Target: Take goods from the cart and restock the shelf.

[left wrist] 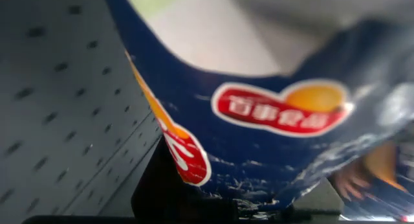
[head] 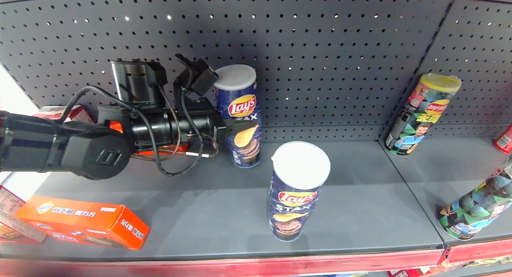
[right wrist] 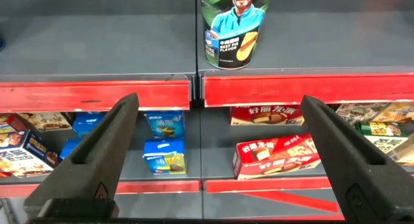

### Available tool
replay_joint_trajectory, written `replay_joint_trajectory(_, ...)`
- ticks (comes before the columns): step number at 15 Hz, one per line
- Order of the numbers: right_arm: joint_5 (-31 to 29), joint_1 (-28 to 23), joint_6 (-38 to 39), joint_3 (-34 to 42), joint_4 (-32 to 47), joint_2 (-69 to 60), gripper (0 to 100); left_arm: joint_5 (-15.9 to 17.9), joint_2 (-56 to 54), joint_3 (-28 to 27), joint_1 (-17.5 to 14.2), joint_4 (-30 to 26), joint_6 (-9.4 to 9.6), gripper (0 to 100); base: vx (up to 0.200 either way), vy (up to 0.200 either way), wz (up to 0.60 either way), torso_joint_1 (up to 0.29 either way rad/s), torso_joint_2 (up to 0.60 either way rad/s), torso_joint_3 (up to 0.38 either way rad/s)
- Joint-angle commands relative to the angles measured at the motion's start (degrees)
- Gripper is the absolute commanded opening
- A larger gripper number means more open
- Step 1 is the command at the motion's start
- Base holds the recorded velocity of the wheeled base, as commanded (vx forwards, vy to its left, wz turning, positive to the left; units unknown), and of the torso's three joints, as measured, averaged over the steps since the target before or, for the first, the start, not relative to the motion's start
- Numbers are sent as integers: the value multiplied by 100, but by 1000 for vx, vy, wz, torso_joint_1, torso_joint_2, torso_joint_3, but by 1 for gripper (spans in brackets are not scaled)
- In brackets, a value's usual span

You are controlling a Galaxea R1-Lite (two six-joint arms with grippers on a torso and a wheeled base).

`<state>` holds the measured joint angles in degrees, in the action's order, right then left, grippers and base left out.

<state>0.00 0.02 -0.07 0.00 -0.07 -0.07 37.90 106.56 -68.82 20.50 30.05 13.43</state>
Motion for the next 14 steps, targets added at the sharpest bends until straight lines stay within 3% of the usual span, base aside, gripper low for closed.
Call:
replay_joint_trajectory(1,0,6,-1,0,-1,7,100,279,506,-317,59,-17,10,0,0,0,0,0,0,0)
replay_joint_trajectory(2,0,-2,-1,0,-1,7,100,587,673,-545,50,-69,1,0,0,0,0,0,0,0)
replay_joint_trajectory(3,0,-2,-1,0,-1,7,100,675,911,-941,50,-219,10,0,0,0,0,0,0,0)
replay_joint_trajectory(6,0,-2,-1,0,-1,7,100,692,1332,-2031,50,-896,116,0,0,0,0,0,0,0)
replay_joint_trajectory(7,0,-2,-1,0,-1,7,100,701,1359,-2074,50,-931,151,0,0,0,0,0,0,0)
replay_joint_trajectory(8,0,-2,-1,0,-1,7,100,701,1429,-2180,50,-1115,458,0,0,0,0,0,0,0)
replay_joint_trajectory(10,0,-2,-1,0,-1,7,100,815,1491,-2171,33,-1247,722,0,0,0,0,0,0,0)
replay_joint_trajectory(14,0,-2,-1,0,-1,7,100,815,1543,-2136,68,-1247,740,0,0,0,0,0,0,0)
